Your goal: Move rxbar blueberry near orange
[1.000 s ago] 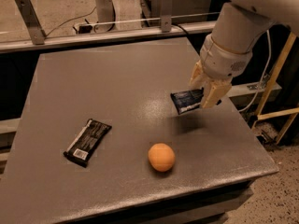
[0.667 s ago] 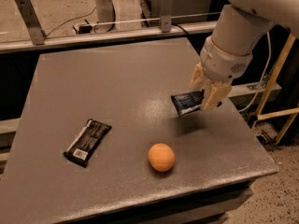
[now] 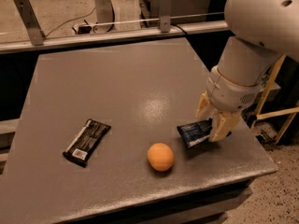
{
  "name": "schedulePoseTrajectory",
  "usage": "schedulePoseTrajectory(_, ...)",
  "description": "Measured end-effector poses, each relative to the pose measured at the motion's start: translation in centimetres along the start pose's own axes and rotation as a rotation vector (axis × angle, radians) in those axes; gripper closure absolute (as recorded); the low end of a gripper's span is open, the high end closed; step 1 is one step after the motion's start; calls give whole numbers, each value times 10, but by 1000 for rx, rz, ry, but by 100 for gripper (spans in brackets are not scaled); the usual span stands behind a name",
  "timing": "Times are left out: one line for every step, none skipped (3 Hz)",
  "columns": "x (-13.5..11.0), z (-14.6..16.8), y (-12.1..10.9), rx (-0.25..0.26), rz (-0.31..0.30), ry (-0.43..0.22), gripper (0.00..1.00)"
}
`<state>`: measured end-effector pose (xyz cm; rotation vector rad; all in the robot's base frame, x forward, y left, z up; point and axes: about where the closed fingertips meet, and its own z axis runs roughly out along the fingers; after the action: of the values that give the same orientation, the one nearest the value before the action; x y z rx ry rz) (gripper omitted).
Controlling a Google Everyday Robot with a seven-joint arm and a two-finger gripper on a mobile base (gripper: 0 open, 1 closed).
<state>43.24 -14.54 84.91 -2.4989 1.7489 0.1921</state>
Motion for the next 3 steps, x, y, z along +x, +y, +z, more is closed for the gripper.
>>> schedulePoseTrajectory(-2,18,30,-48,12,-13,100)
schedulePoseTrajectory(-3,20,29,-43,12,-12,75)
schedulePoseTrajectory(-3,20,28,-38,12,-12,52)
